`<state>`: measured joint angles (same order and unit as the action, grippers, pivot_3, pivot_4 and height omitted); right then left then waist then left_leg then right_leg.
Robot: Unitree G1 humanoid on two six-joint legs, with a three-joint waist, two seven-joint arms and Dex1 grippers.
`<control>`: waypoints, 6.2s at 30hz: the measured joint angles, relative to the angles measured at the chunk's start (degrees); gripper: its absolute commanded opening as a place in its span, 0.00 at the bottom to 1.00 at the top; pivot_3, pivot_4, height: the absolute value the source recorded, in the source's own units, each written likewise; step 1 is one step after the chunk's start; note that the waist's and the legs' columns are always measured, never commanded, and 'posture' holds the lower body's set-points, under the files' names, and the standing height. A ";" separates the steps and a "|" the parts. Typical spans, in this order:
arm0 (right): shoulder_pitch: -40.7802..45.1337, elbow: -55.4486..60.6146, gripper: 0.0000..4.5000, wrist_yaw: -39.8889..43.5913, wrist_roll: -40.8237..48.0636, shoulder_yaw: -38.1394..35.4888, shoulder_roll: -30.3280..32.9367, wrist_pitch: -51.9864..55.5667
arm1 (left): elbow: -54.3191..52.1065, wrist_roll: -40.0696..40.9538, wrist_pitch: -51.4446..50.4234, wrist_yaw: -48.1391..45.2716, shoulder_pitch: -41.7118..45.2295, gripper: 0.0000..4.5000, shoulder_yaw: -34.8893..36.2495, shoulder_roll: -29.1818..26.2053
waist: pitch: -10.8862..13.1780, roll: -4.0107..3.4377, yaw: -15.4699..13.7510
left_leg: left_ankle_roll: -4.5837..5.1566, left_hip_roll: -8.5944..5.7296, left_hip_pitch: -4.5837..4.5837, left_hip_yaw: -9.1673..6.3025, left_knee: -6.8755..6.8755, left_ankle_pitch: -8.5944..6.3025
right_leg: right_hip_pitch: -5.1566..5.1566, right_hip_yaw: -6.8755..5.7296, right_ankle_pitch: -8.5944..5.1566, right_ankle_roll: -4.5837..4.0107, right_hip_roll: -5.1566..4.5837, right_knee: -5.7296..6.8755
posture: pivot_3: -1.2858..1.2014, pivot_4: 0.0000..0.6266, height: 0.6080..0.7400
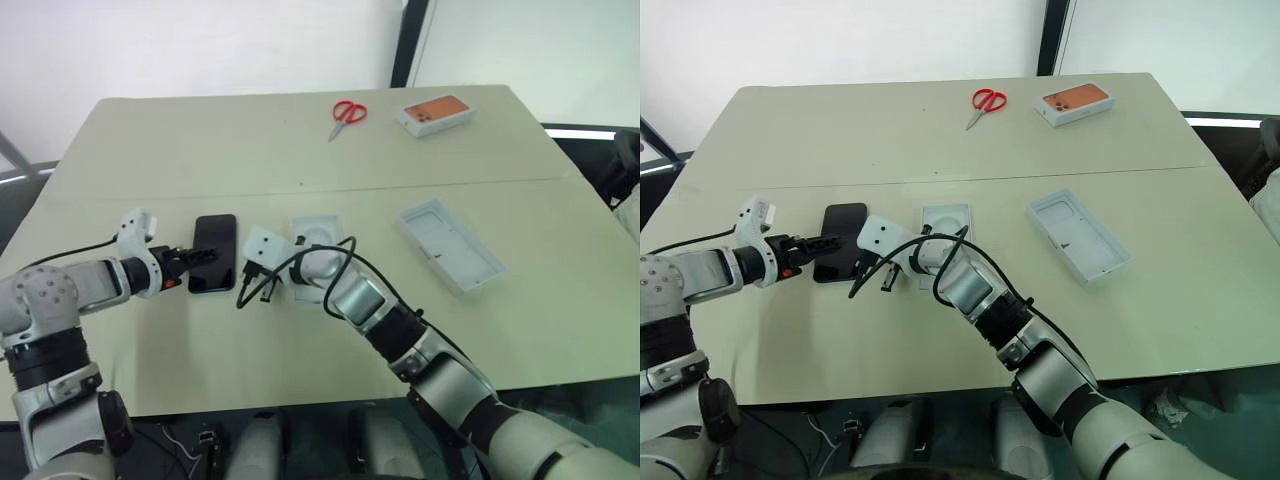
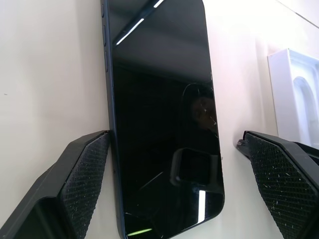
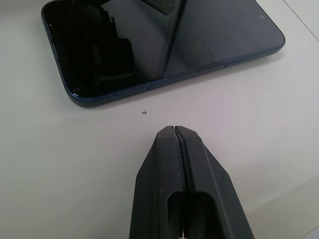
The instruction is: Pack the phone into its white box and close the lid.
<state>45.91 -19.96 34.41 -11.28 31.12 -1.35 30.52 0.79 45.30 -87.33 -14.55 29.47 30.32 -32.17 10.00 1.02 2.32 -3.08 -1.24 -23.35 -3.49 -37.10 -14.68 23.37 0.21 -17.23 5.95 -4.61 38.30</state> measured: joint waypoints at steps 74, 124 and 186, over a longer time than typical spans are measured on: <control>-1.20 0.40 0.00 0.48 -2.01 0.55 -0.26 -1.42 | -3.25 -0.85 -4.69 0.12 1.48 0.29 9.66 9.98 | -0.05 0.04 0.08 | -0.01 0.01 0.00 -0.01 0.00 0.00 | 0.00 -0.01 0.00 0.00 0.01 -0.02 | 0.52 0.24 1.00; -11.82 36.01 0.00 12.08 5.41 -12.10 29.35 10.41 | -6.73 28.01 -4.53 29.07 1.99 0.01 16.09 36.64 | 0.03 0.19 -1.46 | 0.03 -0.01 -0.07 0.06 -0.05 -0.02 | -0.01 0.00 0.01 0.01 0.03 -0.10 | 0.52 0.24 1.00; -13.58 34.91 0.00 8.81 7.80 -13.64 33.45 10.20 | -8.72 66.49 30.24 45.34 -10.94 0.93 -26.29 5.37 | 0.02 0.16 -1.66 | 0.05 -0.04 -0.03 0.03 -0.12 -0.02 | -0.14 0.02 0.00 -0.01 0.05 -0.15 | 0.52 0.24 1.00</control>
<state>32.33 14.95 43.22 -3.49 17.48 32.10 40.71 -7.93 111.79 -57.09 30.79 18.52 4.03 -26.79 10.02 1.18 0.66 -3.02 -1.28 -23.37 -3.46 -37.22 -14.69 23.23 0.23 -17.24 5.94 -4.57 38.15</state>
